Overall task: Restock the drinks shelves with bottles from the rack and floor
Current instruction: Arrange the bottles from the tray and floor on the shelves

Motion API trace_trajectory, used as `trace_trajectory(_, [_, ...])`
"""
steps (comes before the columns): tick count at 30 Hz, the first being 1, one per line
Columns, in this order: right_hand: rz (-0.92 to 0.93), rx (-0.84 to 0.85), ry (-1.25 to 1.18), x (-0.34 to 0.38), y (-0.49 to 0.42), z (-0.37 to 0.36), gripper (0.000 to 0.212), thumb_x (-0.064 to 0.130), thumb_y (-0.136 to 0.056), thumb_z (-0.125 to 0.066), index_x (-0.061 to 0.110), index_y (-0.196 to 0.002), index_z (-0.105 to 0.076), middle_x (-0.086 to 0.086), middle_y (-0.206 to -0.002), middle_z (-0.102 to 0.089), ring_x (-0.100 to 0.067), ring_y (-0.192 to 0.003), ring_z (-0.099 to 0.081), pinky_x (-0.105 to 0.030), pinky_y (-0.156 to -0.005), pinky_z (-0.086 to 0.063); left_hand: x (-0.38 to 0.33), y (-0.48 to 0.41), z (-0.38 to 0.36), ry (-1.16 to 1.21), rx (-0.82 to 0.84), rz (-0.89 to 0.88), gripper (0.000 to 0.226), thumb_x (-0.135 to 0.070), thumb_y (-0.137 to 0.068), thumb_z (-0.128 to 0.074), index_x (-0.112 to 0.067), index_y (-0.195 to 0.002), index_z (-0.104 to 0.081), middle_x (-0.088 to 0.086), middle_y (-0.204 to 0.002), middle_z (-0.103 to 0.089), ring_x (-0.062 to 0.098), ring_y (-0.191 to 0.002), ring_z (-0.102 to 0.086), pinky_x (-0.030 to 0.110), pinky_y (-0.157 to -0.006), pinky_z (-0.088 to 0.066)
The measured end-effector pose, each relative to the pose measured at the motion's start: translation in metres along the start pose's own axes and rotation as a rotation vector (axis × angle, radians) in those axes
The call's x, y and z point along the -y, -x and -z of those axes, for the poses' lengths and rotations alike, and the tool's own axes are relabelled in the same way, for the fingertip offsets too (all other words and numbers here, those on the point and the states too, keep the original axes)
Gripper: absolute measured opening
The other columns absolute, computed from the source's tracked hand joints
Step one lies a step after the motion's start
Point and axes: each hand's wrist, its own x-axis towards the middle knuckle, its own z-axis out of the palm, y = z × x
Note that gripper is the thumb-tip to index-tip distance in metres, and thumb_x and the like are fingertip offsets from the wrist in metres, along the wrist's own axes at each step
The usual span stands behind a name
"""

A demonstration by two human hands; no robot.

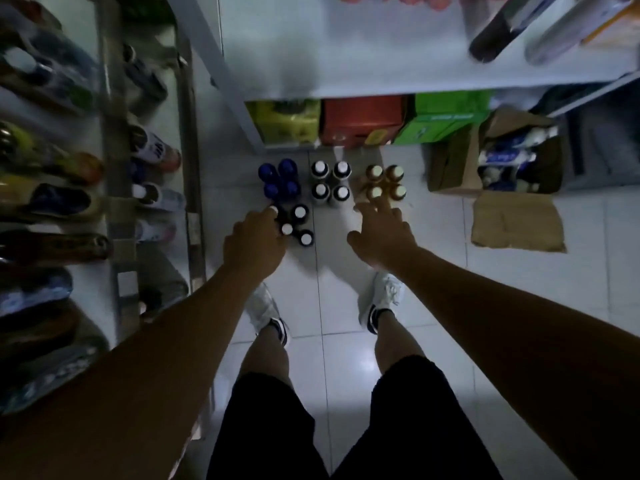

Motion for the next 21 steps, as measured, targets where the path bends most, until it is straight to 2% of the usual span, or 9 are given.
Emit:
trace_trajectory(3, [-0.029,0.055,-0.024,0.001,-0.023,-0.059,0.061,0.031,-0.091,-0.055,0.020,-0.148,-0.037,-0.010,-0.152,-0.032,-0.036,-0.133,-0.037,-0.046,-0.104,-0.036,0.037,-0.026,-0.046,0.031,0.057,0.041,0.041,-0.026,-0.094,-0.057,-0.013,-0.132,-0.048,0.016,-0.131,-0.051,0.038,-0.114,-0.053,0.044,-0.090,-0.046])
trace_trajectory(7, [-0.009,0.092,-0.071,-0.002,-0.059,-0.139,0.063,0.026,-0.090,-0.058,0.018,-0.148,-0.036,-0.010,-0.148,-0.038,-0.035,-0.129,-0.042,-0.046,-0.102,-0.038,0.088,-0.064,-0.112,0.045,0.119,0.081,0.053,-0.024,-0.094,-0.057,-0.016,-0.144,-0.040,0.015,-0.137,-0.048,0.037,-0.119,-0.051,0.046,-0.094,-0.047])
trace_trajectory(13, [-0.019,0.143,-0.169,-0.024,-0.139,-0.261,0.077,0.020,-0.088,-0.065,0.020,-0.153,-0.022,-0.010,-0.150,-0.036,-0.033,-0.131,-0.044,-0.048,-0.102,-0.043,0.143,-0.142,-0.216,0.196,0.007,0.057,0.069,-0.016,-0.095,-0.057,-0.016,-0.154,-0.022,0.011,-0.153,-0.034,0.033,-0.134,-0.041,0.040,-0.100,-0.041])
trace_trajectory(16, [-0.007,0.090,-0.273,-0.038,-0.186,-0.317,0.090,0.019,-0.084,-0.073,0.022,-0.155,-0.017,-0.010,-0.152,-0.036,-0.029,-0.133,-0.045,-0.046,-0.103,-0.045,0.167,-0.182,-0.269,0.300,-0.043,0.034,0.078,-0.011,-0.093,-0.061,-0.016,-0.156,-0.016,0.008,-0.159,-0.025,0.027,-0.142,-0.033,0.032,-0.108,-0.034])
trace_trajectory(19, [0.013,0.027,-0.388,-0.050,-0.229,-0.362,0.092,0.017,-0.079,-0.079,0.020,-0.152,-0.023,-0.009,-0.148,-0.042,-0.023,-0.130,-0.045,-0.031,-0.098,-0.043,0.181,-0.215,-0.315,0.427,-0.092,-0.046,0.080,-0.005,-0.088,-0.066,-0.015,-0.154,-0.021,0.005,-0.156,-0.032,0.024,-0.140,-0.036,0.024,-0.106,-0.034])
trace_trajectory(21, [0.076,0.004,-0.438,-0.059,-0.253,-0.383,0.080,0.014,-0.075,-0.080,0.016,-0.142,-0.036,-0.007,-0.136,-0.051,-0.020,-0.122,-0.052,-0.032,-0.098,-0.048,0.187,-0.230,-0.342,0.502,-0.146,-0.090,0.080,-0.001,-0.083,-0.068,-0.012,-0.149,-0.024,0.006,-0.150,-0.040,0.027,-0.131,-0.047,0.034,-0.104,-0.045])
